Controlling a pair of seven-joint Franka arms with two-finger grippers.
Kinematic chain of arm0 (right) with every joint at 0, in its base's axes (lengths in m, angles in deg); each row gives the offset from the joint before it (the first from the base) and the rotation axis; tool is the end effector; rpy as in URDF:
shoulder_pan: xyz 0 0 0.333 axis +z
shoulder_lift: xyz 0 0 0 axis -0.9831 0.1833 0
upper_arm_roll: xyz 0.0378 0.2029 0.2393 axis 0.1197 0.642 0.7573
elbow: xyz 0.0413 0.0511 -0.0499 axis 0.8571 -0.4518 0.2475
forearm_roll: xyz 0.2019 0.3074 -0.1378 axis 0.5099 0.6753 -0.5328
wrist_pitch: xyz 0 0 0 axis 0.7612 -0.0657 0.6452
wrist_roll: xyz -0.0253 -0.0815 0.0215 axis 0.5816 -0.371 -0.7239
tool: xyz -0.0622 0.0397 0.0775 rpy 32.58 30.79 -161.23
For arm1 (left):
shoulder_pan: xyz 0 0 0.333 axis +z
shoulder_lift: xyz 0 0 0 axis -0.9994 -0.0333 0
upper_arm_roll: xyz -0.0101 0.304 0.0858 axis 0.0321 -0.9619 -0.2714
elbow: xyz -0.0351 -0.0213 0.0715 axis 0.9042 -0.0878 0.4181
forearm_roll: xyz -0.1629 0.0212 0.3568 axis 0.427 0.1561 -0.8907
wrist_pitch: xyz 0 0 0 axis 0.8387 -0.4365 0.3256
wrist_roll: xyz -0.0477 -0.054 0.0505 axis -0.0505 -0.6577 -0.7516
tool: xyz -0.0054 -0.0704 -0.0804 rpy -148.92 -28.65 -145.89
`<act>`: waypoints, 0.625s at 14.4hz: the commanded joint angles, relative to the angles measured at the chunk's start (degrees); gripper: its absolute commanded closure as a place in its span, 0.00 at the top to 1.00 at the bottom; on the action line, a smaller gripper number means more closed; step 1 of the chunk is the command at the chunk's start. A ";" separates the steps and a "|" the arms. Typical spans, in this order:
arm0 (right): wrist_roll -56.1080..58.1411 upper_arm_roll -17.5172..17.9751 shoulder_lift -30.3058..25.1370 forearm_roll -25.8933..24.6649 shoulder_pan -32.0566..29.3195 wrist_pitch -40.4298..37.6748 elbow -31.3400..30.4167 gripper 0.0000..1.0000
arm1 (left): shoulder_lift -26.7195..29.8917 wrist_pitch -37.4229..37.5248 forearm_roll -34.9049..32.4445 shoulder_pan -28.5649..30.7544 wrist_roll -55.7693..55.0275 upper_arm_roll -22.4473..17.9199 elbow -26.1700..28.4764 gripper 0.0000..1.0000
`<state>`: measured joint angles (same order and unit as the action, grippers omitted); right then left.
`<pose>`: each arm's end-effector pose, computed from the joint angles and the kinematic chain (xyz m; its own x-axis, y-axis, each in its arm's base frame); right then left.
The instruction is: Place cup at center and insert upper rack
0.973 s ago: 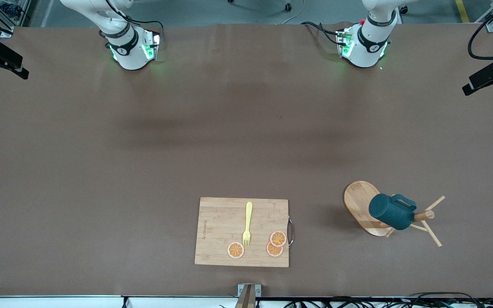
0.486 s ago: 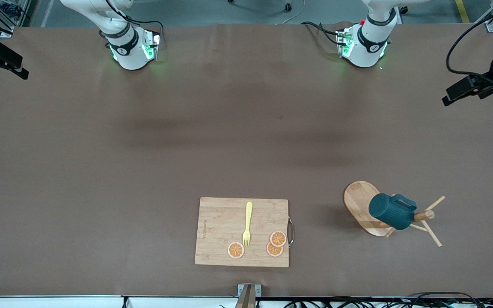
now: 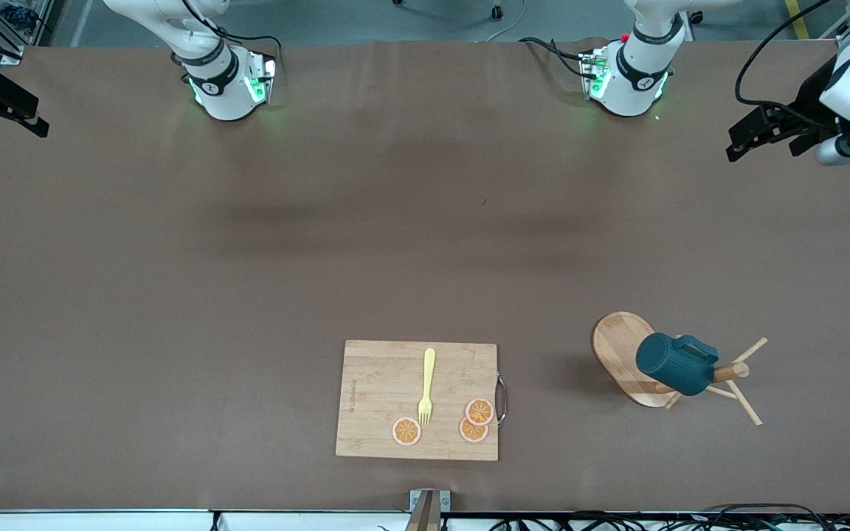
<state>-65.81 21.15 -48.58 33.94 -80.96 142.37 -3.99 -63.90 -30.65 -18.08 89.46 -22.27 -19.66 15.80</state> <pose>0.4869 -0.0206 0.6876 0.9987 0.0080 -0.0511 0.0066 -0.9996 -0.0272 0.4899 -0.0511 0.6351 0.9972 0.0656 -0.0369 0.0667 -0.9974 0.0289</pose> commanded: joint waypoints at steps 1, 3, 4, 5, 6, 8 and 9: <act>0.60 0.07 -1.15 -0.39 -0.06 0.45 -0.97 1.00 | 0.10 0.24 -1.02 0.30 4.24 -0.11 -0.35 1.00; 0.60 0.07 -1.15 -0.39 -0.06 0.45 -0.97 1.00 | 0.19 0.41 -3.56 0.30 5.21 0.33 -0.35 1.00; 0.60 0.07 -1.15 -0.39 -0.06 0.45 -0.97 1.00 | 0.28 0.59 -4.27 0.30 6.18 0.42 -0.35 1.00; 0.60 0.07 -1.15 -0.39 -0.06 0.45 -1.05 1.00 | 0.28 0.85 -4.71 0.30 7.49 0.33 -0.61 1.00; 0.60 0.07 -1.15 -0.39 -0.06 0.45 -1.06 1.00 | 0.28 1.29 -4.80 0.30 7.77 0.33 -0.79 1.00; 0.60 0.07 -1.15 -0.39 -0.06 0.45 -1.06 1.00 | 0.19 2.00 -4.72 0.39 7.86 0.33 -1.23 1.00; 0.60 0.07 -1.15 -0.39 -0.06 0.45 -1.06 1.00 | 0.28 2.17 -4.80 0.57 7.86 0.33 -1.40 1.00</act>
<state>-65.75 21.15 -48.58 33.94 -80.96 142.37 -3.99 -63.91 -29.95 -21.76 89.65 -15.50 -19.63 15.47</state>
